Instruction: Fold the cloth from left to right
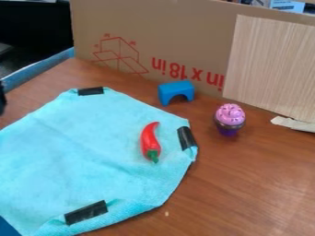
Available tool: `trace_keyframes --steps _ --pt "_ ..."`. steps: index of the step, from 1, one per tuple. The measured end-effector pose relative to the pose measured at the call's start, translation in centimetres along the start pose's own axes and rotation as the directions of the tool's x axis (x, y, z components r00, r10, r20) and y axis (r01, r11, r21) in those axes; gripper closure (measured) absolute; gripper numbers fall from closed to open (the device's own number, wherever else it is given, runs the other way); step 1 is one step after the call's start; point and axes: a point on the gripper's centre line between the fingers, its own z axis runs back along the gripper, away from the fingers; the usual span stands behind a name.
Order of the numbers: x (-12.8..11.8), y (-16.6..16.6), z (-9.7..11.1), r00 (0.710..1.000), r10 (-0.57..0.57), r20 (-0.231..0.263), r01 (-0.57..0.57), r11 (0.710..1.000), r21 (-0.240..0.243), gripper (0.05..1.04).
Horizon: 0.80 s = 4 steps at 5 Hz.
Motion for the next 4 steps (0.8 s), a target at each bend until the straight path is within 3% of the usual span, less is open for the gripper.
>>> trace_keyframes --steps 1,4 --pt "-1.2 0.6 -1.0 0.999 -0.02 -0.03 0.021 0.999 0.026 0.083" --pt "-3.2 1.0 -4.1 1.0 0.0 0.01 0.0 0.997 0.083 0.083"
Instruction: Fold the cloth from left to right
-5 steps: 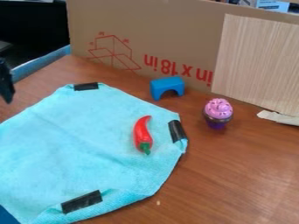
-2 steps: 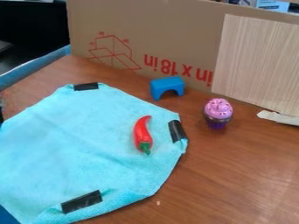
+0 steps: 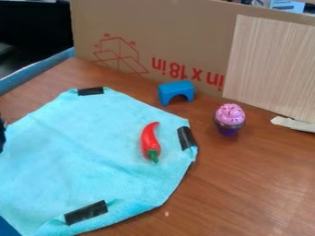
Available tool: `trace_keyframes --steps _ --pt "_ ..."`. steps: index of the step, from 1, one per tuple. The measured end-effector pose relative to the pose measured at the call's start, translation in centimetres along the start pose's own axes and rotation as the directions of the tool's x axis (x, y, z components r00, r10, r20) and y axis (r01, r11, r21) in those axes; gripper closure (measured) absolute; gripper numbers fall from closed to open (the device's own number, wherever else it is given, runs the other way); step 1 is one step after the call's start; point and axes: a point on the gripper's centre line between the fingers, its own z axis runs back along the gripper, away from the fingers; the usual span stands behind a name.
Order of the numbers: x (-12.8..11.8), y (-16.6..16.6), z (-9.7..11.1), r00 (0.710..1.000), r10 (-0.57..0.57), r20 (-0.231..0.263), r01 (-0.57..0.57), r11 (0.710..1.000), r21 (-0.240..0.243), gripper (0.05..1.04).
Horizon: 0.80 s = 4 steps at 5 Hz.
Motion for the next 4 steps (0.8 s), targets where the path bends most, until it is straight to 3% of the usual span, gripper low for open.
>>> trace_keyframes --steps 2,4 --pt "-0.3 0.17 -0.92 1.0 -0.019 0.011 0.019 0.999 0.032 0.119" --pt "-0.33 -0.01 -1.2 1.0 -0.019 0.008 0.019 1.0 0.017 0.704"
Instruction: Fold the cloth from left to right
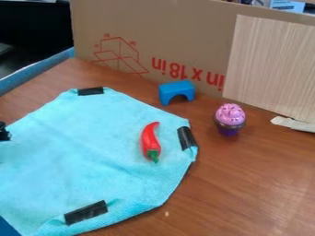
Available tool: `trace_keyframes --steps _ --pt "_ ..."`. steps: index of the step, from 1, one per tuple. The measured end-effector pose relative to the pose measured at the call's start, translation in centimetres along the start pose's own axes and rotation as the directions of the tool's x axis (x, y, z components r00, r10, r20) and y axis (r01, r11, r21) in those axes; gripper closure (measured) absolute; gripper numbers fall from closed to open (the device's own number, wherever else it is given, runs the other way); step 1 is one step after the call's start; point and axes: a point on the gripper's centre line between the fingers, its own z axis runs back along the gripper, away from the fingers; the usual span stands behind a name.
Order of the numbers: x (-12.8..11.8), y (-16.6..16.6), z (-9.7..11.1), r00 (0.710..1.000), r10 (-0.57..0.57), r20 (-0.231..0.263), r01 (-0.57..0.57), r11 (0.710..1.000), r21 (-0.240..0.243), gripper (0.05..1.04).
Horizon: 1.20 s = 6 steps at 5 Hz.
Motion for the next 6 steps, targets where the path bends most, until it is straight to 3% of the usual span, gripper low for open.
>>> trace_keyframes --steps 1,2,4,5,6 --pt "0.0 -0.3 0.2 1.0 0.001 -0.015 -0.002 1.0 -0.025 0.921" --pt "-0.2 -1.0 1.1 0.999 0.024 -0.034 -0.026 0.998 -0.061 1.011" --pt "0.2 -6.8 3.3 0.995 0.061 -0.074 -0.068 0.993 -0.097 1.024" --pt "0.1 -11.2 3.4 0.994 0.083 -0.072 -0.087 0.994 -0.064 1.025" --pt "0.4 -14.9 2.8 0.988 0.107 -0.11 -0.113 0.992 -0.058 1.025"
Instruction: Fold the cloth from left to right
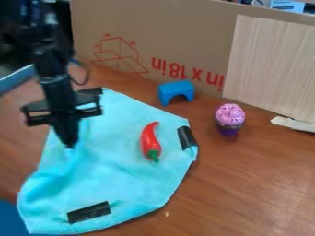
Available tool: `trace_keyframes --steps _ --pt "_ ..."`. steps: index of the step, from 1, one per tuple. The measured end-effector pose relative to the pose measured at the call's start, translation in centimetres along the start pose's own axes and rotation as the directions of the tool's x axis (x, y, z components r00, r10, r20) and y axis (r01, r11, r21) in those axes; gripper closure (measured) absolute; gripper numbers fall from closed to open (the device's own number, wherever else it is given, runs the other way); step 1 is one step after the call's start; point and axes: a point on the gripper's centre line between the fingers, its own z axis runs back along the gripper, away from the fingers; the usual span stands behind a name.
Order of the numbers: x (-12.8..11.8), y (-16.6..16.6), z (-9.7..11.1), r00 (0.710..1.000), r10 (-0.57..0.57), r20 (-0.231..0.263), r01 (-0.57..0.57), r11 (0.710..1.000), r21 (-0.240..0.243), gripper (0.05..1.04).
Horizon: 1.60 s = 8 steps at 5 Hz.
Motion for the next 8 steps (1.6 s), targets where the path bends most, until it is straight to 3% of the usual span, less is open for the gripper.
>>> trace_keyframes --steps 4,6,8 --pt "-1.1 -8.8 0.4 1.0 0.008 0.012 -0.007 1.0 -0.027 1.025" --pt "-1.1 -12.2 2.4 1.0 0.016 0.026 -0.014 0.997 -0.072 1.025" --pt "-0.1 -13.9 0.8 0.999 0.048 0.021 -0.047 0.998 -0.05 0.999"
